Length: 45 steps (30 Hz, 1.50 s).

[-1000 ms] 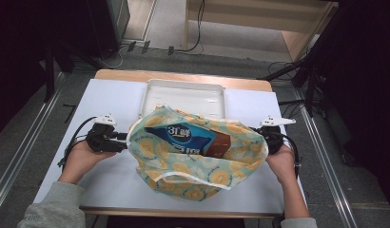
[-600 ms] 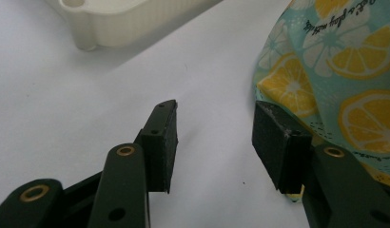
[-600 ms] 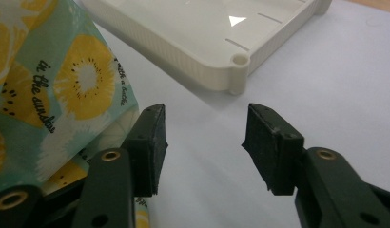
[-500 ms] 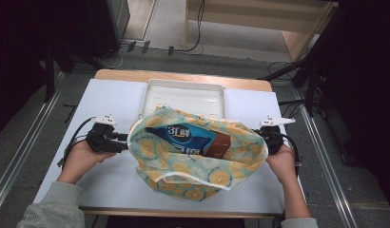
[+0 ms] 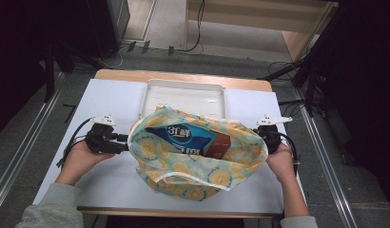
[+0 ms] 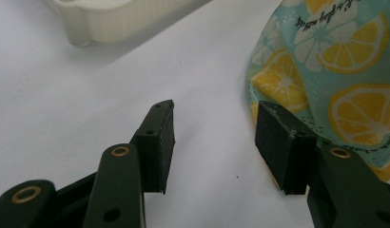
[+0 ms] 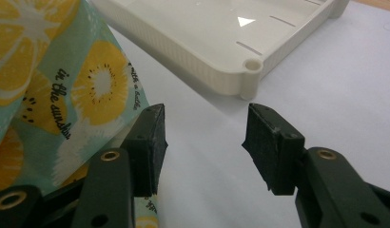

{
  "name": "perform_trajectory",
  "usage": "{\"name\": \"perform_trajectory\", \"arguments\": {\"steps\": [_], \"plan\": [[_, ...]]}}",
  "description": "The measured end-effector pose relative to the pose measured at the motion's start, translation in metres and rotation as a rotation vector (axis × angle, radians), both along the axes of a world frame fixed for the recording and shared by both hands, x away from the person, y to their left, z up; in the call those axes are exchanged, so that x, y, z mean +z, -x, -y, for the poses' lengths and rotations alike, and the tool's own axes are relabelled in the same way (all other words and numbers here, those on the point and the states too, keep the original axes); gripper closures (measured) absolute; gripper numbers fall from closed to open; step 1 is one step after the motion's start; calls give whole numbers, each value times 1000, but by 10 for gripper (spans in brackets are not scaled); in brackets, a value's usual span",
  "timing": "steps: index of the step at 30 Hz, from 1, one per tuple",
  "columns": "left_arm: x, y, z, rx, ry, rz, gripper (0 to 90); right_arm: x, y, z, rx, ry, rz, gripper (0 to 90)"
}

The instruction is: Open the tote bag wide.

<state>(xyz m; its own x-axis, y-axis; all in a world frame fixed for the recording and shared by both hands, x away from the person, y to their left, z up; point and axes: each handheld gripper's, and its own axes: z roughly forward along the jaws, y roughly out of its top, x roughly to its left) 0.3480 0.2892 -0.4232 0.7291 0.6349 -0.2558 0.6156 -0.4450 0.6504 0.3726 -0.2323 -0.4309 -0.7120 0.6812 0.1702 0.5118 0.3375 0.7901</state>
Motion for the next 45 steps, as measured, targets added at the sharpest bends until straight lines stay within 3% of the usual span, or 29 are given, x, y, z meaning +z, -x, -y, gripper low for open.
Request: {"name": "perform_trajectory", "arguments": {"steps": [8, 10, 12, 15, 20, 23, 33, 45], "plan": [[-1, -1, 1, -4, -1, -14, 473, 0, 0, 0, -2, -2, -11, 503], [-1, -2, 0, -5, 18, -23, 469, 0, -1, 1, -2, -4, -14, 503], [1, -2, -1, -5, 35, -28, 474, 1, 0, 2, -3, -12, -19, 507], [10, -4, 0, -12, 19, -27, 488, 6, 0, 2, 4, -16, -21, 511], [35, -5, 4, -65, 21, -6, 493, 31, -2, 5, 36, -62, -11, 551], [49, -5, 6, -82, 14, -2, 494, 45, -3, 8, 68, -69, -27, 567], [88, -6, 10, -132, 45, -6, 500, 90, -6, 13, 131, -55, -59, 588], [135, 2, 16, -181, 52, 30, 501, 138, 9, 14, 184, -47, -5, 617]]}}
